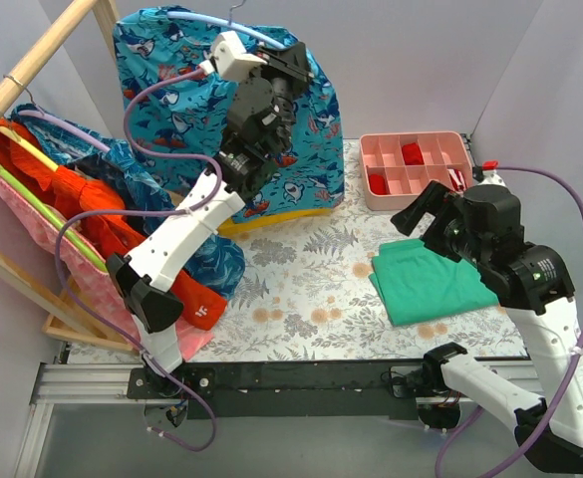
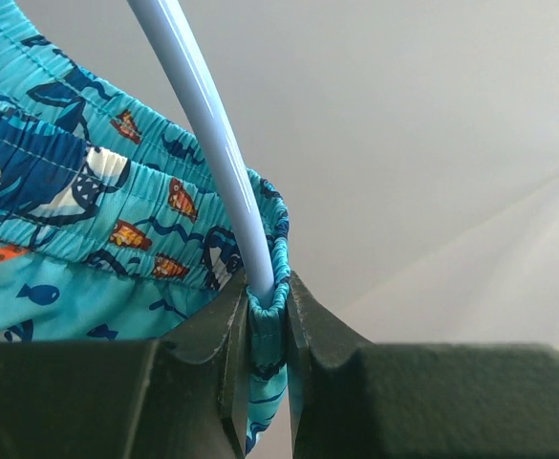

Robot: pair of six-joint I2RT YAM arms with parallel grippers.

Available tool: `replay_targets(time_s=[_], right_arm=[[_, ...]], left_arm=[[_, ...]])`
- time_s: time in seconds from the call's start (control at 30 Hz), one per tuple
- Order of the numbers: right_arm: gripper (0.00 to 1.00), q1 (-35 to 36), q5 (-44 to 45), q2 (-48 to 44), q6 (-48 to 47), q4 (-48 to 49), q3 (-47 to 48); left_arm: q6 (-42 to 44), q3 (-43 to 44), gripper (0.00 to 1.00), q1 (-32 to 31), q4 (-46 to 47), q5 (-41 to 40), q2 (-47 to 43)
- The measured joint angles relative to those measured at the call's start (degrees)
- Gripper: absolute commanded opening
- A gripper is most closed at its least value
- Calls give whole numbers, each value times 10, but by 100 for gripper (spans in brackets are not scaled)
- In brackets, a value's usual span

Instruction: Place the shorts on the hanger

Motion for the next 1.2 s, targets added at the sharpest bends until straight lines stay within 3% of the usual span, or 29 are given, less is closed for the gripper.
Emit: replay_targets(time_s=[0.3, 0.67, 1.03, 1.2], right_arm=[[99, 0, -29, 5, 0, 30, -47], [98, 0, -35, 1, -2, 47, -59], [99, 0, -44, -3, -2, 59, -85], [98, 0, -50, -2, -2, 64, -96]], left_arm=[[-78, 1, 0, 66, -71, 55, -2], [-10, -9, 0, -40, -78, 39, -16], [62, -70, 0, -68, -65, -41, -118], [46, -54, 0, -40, -85, -39, -146]])
